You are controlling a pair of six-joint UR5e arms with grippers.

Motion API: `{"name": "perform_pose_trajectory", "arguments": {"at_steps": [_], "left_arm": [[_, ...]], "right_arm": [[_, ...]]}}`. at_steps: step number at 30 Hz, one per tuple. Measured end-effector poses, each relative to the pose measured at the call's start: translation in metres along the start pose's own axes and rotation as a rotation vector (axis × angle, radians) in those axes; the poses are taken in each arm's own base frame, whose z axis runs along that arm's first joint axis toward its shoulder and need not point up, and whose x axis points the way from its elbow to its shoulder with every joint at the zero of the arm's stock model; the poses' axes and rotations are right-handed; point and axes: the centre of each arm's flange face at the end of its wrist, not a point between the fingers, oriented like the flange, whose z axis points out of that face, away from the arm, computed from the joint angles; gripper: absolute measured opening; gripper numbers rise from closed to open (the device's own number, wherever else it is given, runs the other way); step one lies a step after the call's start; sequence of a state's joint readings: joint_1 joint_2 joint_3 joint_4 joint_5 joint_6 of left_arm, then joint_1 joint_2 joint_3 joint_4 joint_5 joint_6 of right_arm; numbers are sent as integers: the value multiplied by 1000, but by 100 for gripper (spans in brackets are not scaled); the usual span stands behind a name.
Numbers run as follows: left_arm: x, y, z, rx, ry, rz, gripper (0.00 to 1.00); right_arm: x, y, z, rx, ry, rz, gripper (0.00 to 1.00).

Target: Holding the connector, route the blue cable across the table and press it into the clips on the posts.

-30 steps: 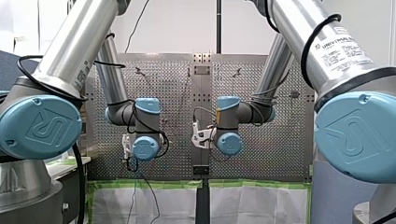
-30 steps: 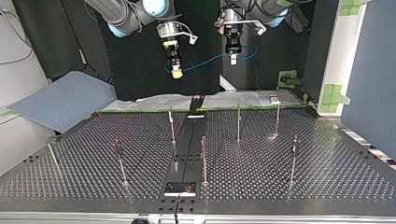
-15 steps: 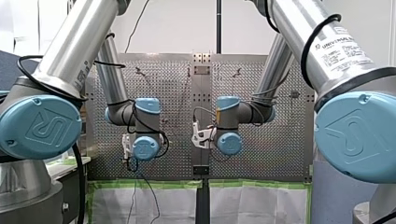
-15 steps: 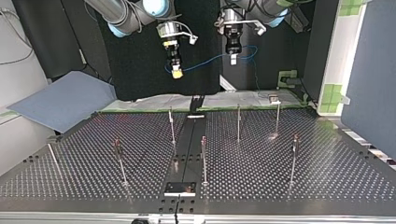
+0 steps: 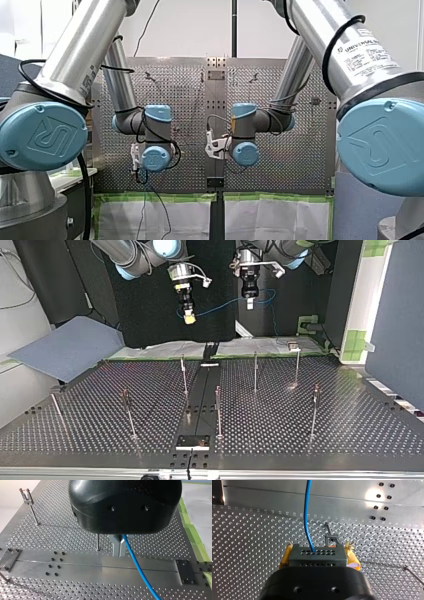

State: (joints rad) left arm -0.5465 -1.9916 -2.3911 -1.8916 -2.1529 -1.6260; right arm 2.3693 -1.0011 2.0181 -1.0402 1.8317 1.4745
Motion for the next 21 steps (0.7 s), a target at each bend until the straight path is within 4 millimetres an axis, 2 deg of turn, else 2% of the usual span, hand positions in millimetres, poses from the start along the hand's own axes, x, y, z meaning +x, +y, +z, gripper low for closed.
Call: {"name": "perform_pose_trajectory", "arguments": {"at_steps": [12, 21], "left_arm": [[0, -1, 0, 2, -2, -1, 0], [0, -1, 0, 3, -2, -2, 0]], "right_arm": [[-1, 0, 1, -1, -2, -2, 0], [-36, 1, -8, 5, -111, -37, 0]]}}
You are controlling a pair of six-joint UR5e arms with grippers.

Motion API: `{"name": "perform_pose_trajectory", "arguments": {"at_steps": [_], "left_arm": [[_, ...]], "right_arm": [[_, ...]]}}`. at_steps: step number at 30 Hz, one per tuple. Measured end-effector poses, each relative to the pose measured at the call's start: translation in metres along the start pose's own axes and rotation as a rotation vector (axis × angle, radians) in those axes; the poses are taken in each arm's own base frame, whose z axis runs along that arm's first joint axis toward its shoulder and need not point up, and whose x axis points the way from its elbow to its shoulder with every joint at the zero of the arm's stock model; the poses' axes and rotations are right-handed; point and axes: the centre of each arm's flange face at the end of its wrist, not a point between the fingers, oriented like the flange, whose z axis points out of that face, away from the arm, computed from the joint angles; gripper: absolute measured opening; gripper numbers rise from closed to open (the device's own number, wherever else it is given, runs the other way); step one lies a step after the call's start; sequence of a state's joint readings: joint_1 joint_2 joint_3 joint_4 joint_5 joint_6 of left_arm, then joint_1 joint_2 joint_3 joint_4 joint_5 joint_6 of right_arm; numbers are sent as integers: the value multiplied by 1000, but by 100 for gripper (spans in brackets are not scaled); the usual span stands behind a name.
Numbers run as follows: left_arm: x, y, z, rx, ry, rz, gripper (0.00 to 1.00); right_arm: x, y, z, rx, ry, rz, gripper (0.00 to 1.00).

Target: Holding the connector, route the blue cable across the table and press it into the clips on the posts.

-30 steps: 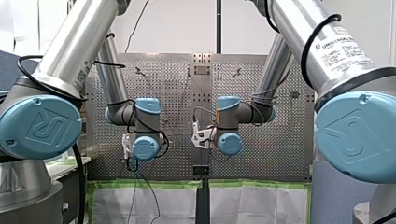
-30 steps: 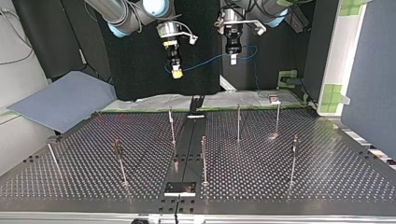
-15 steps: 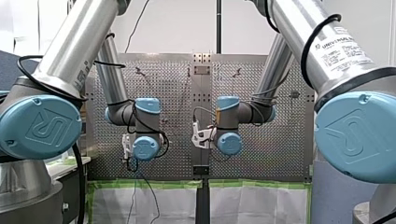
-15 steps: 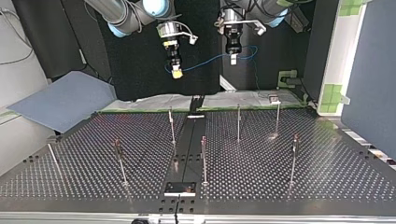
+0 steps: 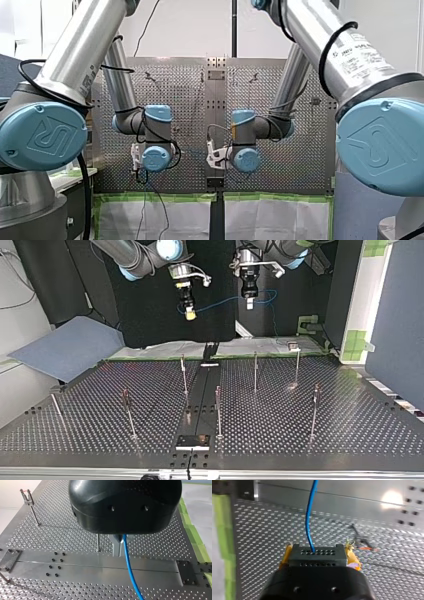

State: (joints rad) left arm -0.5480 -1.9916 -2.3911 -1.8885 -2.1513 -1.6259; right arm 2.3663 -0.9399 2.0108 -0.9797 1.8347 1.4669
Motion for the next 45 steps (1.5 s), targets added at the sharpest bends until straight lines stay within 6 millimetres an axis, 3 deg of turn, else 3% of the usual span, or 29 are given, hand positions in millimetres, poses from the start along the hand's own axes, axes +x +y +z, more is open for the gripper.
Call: {"name": "perform_pose_trajectory", "arguments": {"at_steps": [12, 25, 37, 41, 45], "left_arm": [[0, 1, 0, -2, 1, 3, 0], [5, 29, -11, -52, 78, 112, 0], [5, 29, -11, -52, 81, 114, 0], [7, 20, -9, -24, 71, 114, 0], [4, 12, -5, -15, 63, 104, 0]], "right_arm": [[-7, 0, -1, 2, -20, -5, 0], [-7, 0, -1, 2, -20, -6, 0], [-7, 0, -2, 2, -20, -6, 0], [-7, -3, 0, -1, -24, -10, 0], [9, -9, 6, -10, -8, 0, 0]]}}
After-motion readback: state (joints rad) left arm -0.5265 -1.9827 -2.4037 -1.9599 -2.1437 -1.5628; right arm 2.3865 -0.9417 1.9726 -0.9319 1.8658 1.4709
